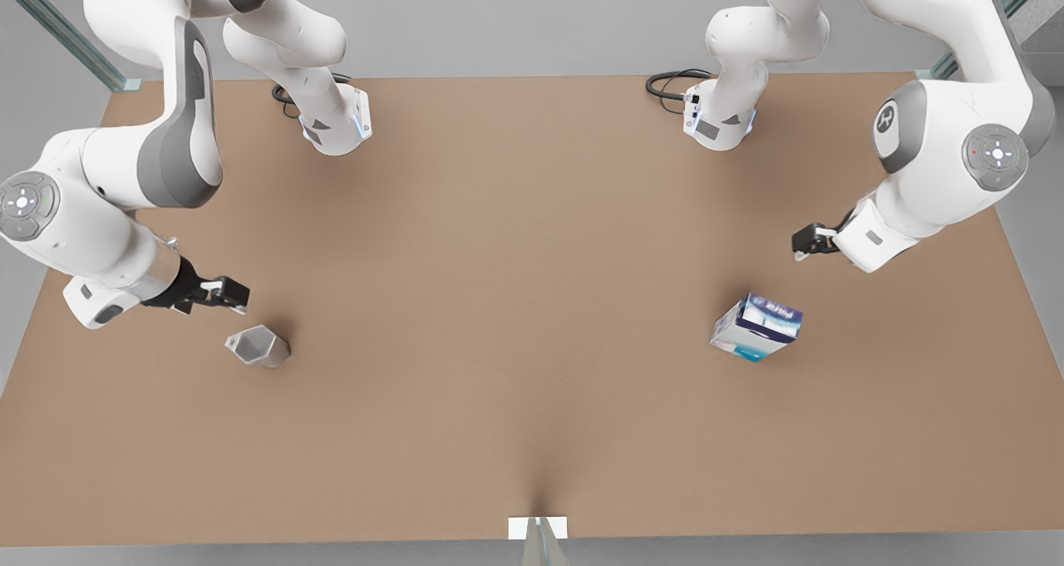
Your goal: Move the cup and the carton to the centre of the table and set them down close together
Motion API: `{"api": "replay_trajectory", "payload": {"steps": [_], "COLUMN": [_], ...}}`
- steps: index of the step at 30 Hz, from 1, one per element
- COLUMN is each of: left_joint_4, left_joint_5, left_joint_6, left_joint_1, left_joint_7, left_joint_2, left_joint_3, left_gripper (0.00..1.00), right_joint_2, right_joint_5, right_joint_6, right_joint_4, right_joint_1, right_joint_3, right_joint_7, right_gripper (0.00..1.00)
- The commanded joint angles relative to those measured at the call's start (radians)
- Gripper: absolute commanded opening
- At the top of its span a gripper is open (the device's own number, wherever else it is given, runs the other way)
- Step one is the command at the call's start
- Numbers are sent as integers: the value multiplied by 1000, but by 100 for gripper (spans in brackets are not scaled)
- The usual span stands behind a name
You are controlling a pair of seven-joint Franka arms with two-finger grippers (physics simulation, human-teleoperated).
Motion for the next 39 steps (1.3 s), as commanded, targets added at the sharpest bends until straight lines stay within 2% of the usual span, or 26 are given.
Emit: {"api": "replay_trajectory", "payload": {"steps": [1,3,6,10,14,21,35,39], "left_joint_4": [1,-1,-1,-27,-34,-37,-53,-53], "left_joint_5": [2,0,5,6,6,6,6,6], "left_joint_6": [0,0,-9,2,4,2,-6,-1], "left_joint_1": [-3,-3,-3,-3,-3,-3,-3,-3], "left_joint_7": [1,1,3,1,0,-15,-38,-38], "left_joint_2": [-1,-1,-1,-1,-1,-1,-3,-1], "left_joint_3": [0,0,0,5,3,3,3,3], "left_gripper": [100,100,100,100,100,100,100,100], "right_joint_2": [0,0,-6,-25,-41,-21,35,57], "right_joint_5": [1,1,1,1,-9,-9,1,3], "right_joint_6": [3,11,158,272,430,575,635,669], "right_joint_4": [0,-11,-158,-298,-430,-497,-531,-561], "right_joint_1": [0,-2,2,0,-9,-9,-11,-11], "right_joint_3": [0,9,9,58,40,22,12,-14], "right_joint_7": [0,0,5,31,37,39,39,39], "right_gripper": [100,100,100,100,100,100,100,100]}}
